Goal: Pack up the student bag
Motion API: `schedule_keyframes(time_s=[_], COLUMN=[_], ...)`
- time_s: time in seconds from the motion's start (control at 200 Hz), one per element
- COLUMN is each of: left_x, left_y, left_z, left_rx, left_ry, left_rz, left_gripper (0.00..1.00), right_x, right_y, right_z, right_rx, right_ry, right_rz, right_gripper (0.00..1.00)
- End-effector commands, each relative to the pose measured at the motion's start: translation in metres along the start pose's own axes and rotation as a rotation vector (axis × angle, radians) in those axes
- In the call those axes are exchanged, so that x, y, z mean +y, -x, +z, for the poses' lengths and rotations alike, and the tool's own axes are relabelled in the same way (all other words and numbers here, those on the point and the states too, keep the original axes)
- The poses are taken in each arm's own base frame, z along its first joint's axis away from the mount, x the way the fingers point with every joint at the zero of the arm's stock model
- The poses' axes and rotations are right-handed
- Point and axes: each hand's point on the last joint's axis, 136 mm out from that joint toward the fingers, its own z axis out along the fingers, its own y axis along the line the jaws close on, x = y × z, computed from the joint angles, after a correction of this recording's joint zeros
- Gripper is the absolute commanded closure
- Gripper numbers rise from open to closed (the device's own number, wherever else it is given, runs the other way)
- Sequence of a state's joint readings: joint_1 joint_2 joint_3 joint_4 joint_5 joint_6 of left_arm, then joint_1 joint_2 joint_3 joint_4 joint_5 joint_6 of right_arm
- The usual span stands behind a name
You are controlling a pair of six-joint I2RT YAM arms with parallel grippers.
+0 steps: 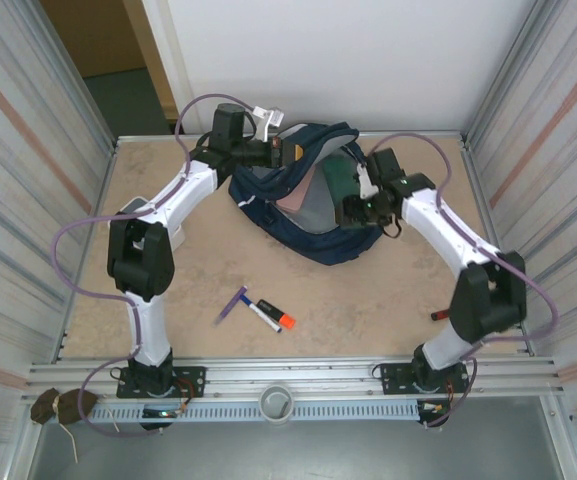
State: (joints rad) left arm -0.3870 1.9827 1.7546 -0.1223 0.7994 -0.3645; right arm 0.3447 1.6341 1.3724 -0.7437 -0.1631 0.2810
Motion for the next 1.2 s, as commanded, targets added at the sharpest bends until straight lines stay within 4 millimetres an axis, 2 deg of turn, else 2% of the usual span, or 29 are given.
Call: schedule_keyframes(time_s=[0.0, 0.215, 0.356, 0.466, 0.641, 0.771, 0.907, 0.977, 1.042, 1.117, 1.197], left_x=[-0.025, -0.033, -0.04, -0.044, -0.045, -0.042, -0.04, -0.039, -0.038, -0.034, -0.028], left_y=[0.032, 0.031, 0.029, 0.03, 0.03, 0.026, 0.024, 0.022, 0.02, 0.017, 0.011], left_z=[-0.007, -0.005, -0.002, -0.001, 0.0, 0.001, 0.002, 0.002, 0.002, 0.001, 0.002], left_rx=[-0.07, -0.065, -0.056, -0.055, -0.056, -0.051, -0.05, -0.046, -0.045, -0.045, -0.042], left_ry=[-0.076, -0.094, -0.118, -0.13, -0.135, -0.129, -0.127, -0.125, -0.118, -0.099, -0.068], left_rz=[0.087, 0.101, 0.114, 0.117, 0.11, 0.105, 0.101, 0.097, 0.097, 0.092, 0.09], left_gripper=[1.0, 1.0, 1.0, 1.0, 1.0, 1.0, 1.0, 1.0, 1.0, 1.0, 1.0], right_x=[-0.004, -0.015, -0.008, 0.005, 0.023, 0.028, 0.027, 0.03, 0.034, 0.037, 0.029], right_y=[0.028, 0.049, 0.064, 0.084, 0.114, 0.108, 0.091, 0.083, 0.077, 0.072, 0.062], right_z=[0.011, 0.051, 0.067, 0.073, 0.079, 0.081, 0.086, 0.083, 0.071, 0.046, 0.019], right_rx=[-0.003, 0.033, -0.009, -0.086, -0.211, -0.203, -0.171, -0.163, -0.185, -0.242, -0.29], right_ry=[-0.049, -0.118, -0.103, -0.067, 0.076, 0.126, 0.169, 0.208, 0.246, 0.281, 0.269], right_rz=[0.052, 0.107, 0.143, 0.177, 0.253, 0.229, 0.215, 0.197, 0.175, 0.14, 0.121], right_gripper=[0.7, 0.68, 0.62, 0.53, 0.34, 0.15, 0.12, 0.15, 0.19, 0.21, 0.21])
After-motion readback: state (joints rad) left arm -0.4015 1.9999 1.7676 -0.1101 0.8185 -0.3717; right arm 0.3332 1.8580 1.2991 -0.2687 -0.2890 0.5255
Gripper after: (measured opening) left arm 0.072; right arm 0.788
